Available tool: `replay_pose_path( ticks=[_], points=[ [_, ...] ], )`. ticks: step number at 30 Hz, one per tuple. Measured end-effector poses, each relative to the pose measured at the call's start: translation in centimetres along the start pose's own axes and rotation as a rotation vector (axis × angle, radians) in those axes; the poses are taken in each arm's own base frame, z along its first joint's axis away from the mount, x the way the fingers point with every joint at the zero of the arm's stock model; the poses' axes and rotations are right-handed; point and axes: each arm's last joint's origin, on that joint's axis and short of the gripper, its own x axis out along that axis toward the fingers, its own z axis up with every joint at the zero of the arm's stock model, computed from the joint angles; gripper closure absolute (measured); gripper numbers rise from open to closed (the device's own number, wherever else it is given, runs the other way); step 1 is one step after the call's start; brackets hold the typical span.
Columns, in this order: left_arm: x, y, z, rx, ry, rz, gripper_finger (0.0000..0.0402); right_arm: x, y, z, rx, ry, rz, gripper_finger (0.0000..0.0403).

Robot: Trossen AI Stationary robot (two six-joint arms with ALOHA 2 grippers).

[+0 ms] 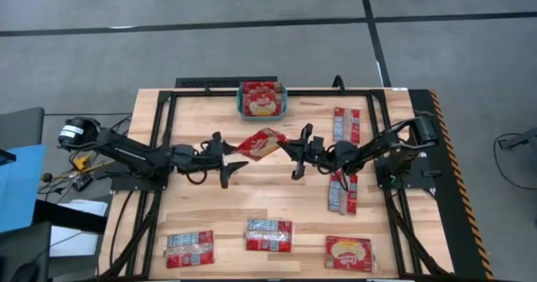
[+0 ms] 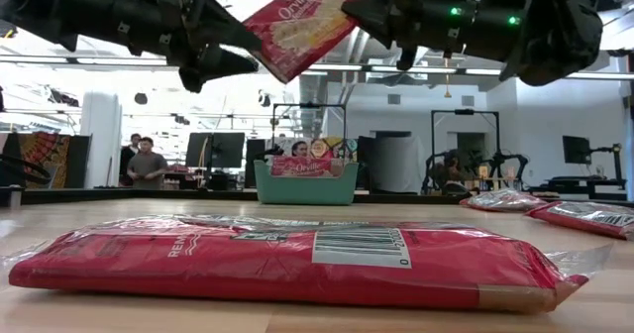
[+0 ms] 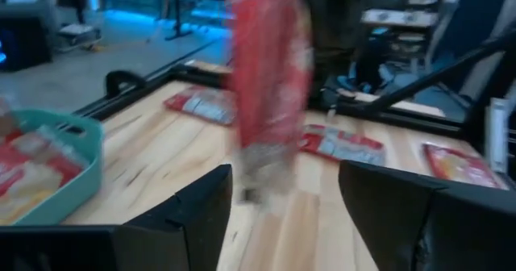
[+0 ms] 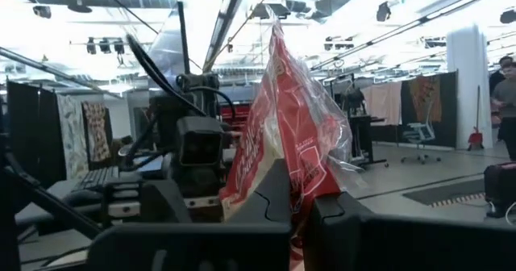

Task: Sort popcorn bags into baskets
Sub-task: Put the red popcorn bag into the green basket

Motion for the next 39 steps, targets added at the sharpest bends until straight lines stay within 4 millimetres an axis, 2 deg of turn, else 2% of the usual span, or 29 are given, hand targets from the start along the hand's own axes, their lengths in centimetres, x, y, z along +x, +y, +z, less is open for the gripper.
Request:
replay_pose_path(
  ticks=[5,10,11,18,22,27,33,36,39],
  points=[
    [0.0,0.1,0.2,0.01,-0.018,0.035,0.025,0.0,0.1,0.0,-0.002,0.003,0.034,0.0389],
    [0.0,0.3,0.3,0.073,-0.029,0.071,0.0376,0.0,0.2,-0.1,-0.004,0.013,0.083,0.0381],
    [0.1,0.4,0.3,0.084,-0.035,0.074,0.0386,0.0,0.2,-0.1,0.002,0.014,0.083,0.0375],
    [-0.4,0.6,1.5,0.222,-0.037,0.12,0.04,0.2,-1.1,-1.2,0.075,0.166,0.031,0.0291],
    [-0.6,0.6,2.2,0.253,0.097,0.135,0.0401,0.1,-1.9,-1.4,0.019,0.313,0.001,0.0228],
    [-0.7,0.5,3.1,0.302,0.253,0.153,0.0401,-0.5,-2.6,-0.2,-0.07,0.453,-0.06,0.0165],
    [-0.7,0.3,3.9,0.348,0.365,0.141,0.0401,-1.0,-2.7,2.7,-0.143,0.505,-0.051,0.0149],
    [-0.7,0.3,4.1,0.347,0.376,0.12,0.0401,0.0,-2.2,4.5,-0.147,0.493,0.024,0.0151],
    [-0.7,0.2,4.1,0.342,0.377,0.1,0.0401,1.7,-1.6,5.3,-0.193,0.546,0.087,0.0155]
  ],
)
